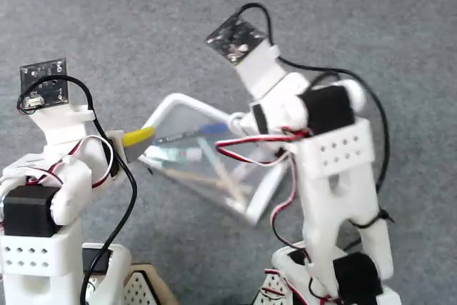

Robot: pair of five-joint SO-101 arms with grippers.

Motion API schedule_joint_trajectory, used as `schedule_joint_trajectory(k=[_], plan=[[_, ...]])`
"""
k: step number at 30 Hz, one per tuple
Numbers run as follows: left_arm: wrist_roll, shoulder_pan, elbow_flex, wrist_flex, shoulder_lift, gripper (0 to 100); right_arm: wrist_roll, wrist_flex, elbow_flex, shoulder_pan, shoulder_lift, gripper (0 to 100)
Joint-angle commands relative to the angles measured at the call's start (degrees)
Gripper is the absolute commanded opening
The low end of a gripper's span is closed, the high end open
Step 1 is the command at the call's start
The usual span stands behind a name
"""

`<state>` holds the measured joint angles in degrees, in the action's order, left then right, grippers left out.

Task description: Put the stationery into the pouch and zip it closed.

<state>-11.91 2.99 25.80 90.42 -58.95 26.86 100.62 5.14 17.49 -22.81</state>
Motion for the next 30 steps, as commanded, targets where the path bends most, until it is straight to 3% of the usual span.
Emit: schedule_joint_trajectory(k=[1, 22, 26, 30], plan=[[0.2, 0.7, -0.2, -1.1, -0.9, 34, 0.4, 0.3, 4.0, -0.7, -3.6, 1.1], [0.2, 0.7, -0.2, -0.9, -0.9, 34, 0.0, 0.2, 28.8, -1.2, -5.4, 1.1], [0.2, 0.7, -0.2, -0.9, -0.9, 34, -1.0, -1.9, 34.5, -5.2, -5.3, 1.1], [0.2, 0.7, -0.2, -1.1, -0.9, 34, -10.5, -6.0, 40.0, -14.1, -5.3, 1.1]])
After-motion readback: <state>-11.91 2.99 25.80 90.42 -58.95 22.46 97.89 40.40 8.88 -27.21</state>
